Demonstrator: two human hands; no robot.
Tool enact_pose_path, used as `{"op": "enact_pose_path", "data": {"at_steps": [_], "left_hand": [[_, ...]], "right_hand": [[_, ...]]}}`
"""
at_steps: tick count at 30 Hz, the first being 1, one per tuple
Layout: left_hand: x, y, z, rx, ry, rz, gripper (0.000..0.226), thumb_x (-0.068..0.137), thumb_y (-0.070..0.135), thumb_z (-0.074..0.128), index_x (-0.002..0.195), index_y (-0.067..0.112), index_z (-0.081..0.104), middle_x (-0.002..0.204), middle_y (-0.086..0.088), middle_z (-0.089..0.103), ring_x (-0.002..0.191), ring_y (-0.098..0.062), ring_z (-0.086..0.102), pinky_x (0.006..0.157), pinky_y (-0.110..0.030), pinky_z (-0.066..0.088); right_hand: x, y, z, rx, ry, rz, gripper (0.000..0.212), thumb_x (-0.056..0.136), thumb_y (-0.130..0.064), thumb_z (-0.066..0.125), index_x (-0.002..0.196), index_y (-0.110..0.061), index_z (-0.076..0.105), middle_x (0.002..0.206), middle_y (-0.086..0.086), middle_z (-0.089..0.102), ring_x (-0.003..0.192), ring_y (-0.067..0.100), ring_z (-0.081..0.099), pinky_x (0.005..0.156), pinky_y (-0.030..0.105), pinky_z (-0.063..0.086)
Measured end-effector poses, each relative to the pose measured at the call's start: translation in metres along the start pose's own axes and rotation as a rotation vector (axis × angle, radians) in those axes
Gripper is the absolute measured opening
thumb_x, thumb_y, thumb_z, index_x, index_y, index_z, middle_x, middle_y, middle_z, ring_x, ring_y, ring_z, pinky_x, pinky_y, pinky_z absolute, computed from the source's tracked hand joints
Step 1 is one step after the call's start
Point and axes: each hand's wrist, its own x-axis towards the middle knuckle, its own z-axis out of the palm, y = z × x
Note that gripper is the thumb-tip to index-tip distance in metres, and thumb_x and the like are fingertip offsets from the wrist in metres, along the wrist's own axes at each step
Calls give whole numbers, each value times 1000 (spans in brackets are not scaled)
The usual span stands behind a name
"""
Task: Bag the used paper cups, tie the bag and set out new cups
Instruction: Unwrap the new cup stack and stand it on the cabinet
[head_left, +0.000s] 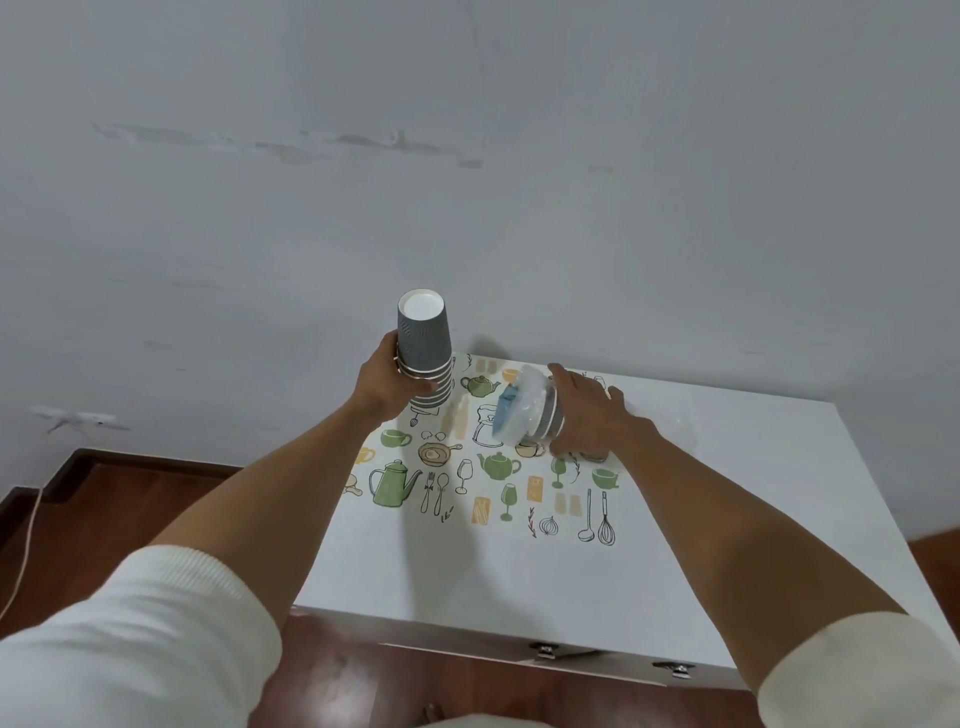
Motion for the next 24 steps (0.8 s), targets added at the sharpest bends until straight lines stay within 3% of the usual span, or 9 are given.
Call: {"op": "enact_pose_path", "data": {"at_steps": [2,4,7,10,13,17,19,22,24], "left_hand": [[-3,1,4,-37,-10,15,104,67,23,92,152,23,31,142,-1,54,130,-26,53,106,-45,46],[-15,6,6,22,126,106,114,65,37,89,155,26,20,150,-3,39,132,-22,46,107,-44,37],[-38,15,17,362,429,483,77,70,47,65,135,15,37,132,-10,44,120,-27,45,93,-42,34],[-53,22,42,442,285,666,41,80,30,59,116,12,51,113,-8,53,93,-23,51,79,-39,46],[-57,35,71,309,-26,425,30,93,15,54,121,12,60,114,-2,62,94,-18,58,80,-38,52],[-49,56,98,-101,-348,-36,57,91,30,60,144,11,51,143,-6,53,118,-19,55,81,-22,43],[-43,62,107,-160,-374,-115,60,87,30,68,143,14,53,143,-3,53,119,-22,56,85,-27,45],[-37,66,114,-244,-318,-176,63,82,25,79,140,17,57,127,-5,65,101,-16,64,76,-27,49],[-33,67,115,-305,-268,-223,68,80,26,82,141,16,54,121,-8,66,102,-21,65,81,-29,51]], "right_hand": [[-2,3,-8,-54,-62,57,123,60,-30,85,157,-22,10,154,3,33,144,31,33,113,57,27],[-6,6,-14,-104,-122,110,113,60,-24,80,152,-23,15,146,4,36,136,32,40,104,52,36],[-10,12,-17,-125,-193,141,109,66,-11,73,154,-29,11,136,7,39,123,35,51,92,47,46],[-9,12,-18,-88,-224,125,120,71,-4,75,158,-36,-1,140,10,34,124,37,52,87,46,53],[-9,20,-20,-84,-228,125,125,70,-6,82,159,-36,0,144,13,33,124,38,55,89,48,54],[-10,28,-21,-52,-162,115,102,64,-10,89,146,-20,29,124,13,52,111,34,60,80,42,55],[-12,32,-18,-64,-98,119,80,67,-14,88,132,-13,41,119,12,55,108,32,61,70,36,48],[-13,35,-16,-91,16,102,49,80,-9,76,122,-8,53,120,13,58,111,34,62,71,33,43],[-12,39,-17,-151,51,75,33,85,-6,70,116,-7,58,118,14,60,108,35,64,72,33,42]]}}
